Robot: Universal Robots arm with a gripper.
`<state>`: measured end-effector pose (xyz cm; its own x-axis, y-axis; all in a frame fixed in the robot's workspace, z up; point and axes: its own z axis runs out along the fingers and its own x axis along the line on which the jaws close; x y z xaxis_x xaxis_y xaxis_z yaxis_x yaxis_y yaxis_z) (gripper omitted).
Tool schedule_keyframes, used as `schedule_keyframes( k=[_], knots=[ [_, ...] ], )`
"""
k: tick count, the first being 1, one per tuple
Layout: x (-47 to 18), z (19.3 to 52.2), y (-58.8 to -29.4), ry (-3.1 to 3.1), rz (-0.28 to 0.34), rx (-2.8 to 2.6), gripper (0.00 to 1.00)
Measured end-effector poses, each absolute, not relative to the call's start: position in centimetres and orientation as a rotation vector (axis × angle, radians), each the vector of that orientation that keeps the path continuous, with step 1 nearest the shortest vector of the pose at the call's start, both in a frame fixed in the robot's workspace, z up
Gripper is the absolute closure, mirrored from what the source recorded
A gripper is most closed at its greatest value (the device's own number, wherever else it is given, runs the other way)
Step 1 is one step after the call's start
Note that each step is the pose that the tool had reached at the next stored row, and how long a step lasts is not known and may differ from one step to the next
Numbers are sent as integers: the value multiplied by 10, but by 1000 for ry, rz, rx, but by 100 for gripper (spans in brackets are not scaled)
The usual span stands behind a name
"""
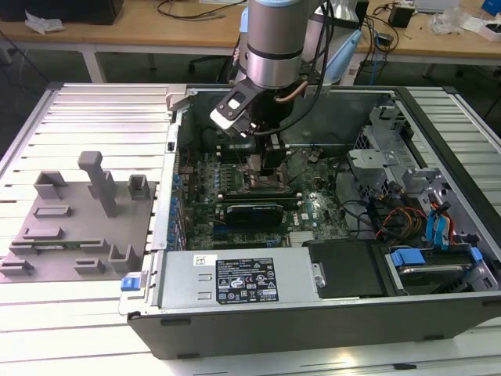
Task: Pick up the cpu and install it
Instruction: 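Place the cpu into insertion slot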
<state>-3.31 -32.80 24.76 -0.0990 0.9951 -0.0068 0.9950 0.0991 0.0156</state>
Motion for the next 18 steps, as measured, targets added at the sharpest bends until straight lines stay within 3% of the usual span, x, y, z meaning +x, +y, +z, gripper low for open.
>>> schedule_keyframes(
  k=[18],
  knots=[
    [-24,243,-328,2318,11,2098,45]
  ],
)
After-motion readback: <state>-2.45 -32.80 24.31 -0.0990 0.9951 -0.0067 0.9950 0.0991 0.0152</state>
